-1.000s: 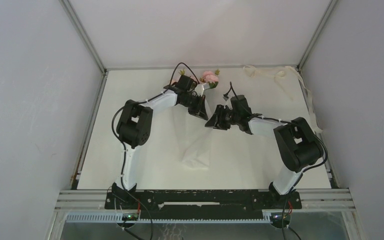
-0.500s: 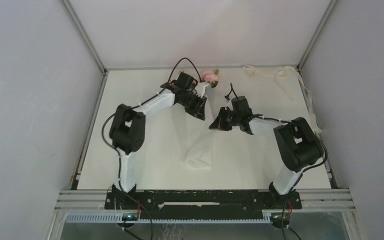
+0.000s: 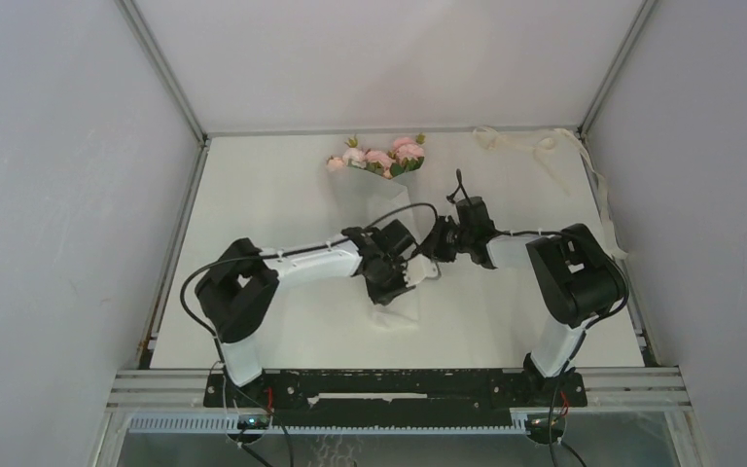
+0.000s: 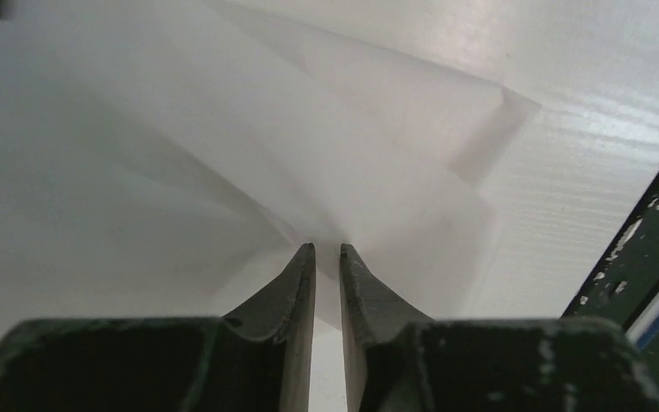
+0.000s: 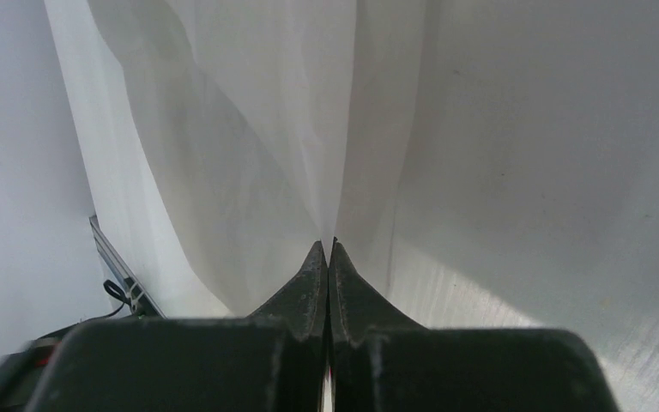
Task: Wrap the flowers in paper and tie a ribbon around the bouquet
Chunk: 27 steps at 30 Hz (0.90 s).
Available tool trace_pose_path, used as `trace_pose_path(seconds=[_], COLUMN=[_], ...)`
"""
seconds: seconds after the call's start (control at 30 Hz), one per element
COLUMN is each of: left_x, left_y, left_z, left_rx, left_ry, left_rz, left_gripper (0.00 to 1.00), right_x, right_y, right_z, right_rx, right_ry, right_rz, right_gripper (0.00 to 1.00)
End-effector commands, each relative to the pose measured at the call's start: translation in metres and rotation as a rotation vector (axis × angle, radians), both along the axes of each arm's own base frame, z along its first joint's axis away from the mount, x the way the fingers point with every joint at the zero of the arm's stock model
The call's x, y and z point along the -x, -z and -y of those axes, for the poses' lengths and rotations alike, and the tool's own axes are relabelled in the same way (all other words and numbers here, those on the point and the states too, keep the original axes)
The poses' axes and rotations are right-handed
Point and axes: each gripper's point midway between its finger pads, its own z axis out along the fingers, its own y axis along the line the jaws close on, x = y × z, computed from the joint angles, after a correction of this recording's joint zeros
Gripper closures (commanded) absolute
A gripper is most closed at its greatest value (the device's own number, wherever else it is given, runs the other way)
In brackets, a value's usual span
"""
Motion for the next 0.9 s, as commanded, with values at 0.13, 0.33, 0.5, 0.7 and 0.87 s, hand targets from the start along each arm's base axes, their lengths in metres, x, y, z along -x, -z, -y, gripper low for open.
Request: trace_pose_path(seconds=[0.13, 0.33, 0.5, 0.7, 0.87], left_x=[0.060, 0.090, 0.100, 0.017, -0.023], left_y=[0.029, 0.010, -0.061, -0.068, -0.009], left_z=[-0.003, -0.007, -0.004, 0.034, 0.033], left_rx=[-0.145, -0.150, -0.023, 0.169, 0.021], left_ry=[0.314, 0.437, 0.485, 0.167, 0.115], left_rz=[0.080, 0.059, 0.008, 0.207, 0.430], left_gripper=[0.73, 0.67, 0.67, 0.64, 0.56], right_x=[-0.023, -0.025, -0.021, -0.019, -0.016], right_y=[0.003, 0.001, -0.003, -0.006, -0.014], right_z=[0.012, 0.014, 0.011, 0.006, 0.001], right_rx=[-0.056, -0.040, -0.023, -0.024, -0.027], right_ry=[0.126, 0.156, 0.147, 0.148, 0.144], right_rz=[0.025, 0.028, 0.040, 0.041, 0.052], right_gripper=[1.00, 1.00, 1.00, 1.00, 1.00])
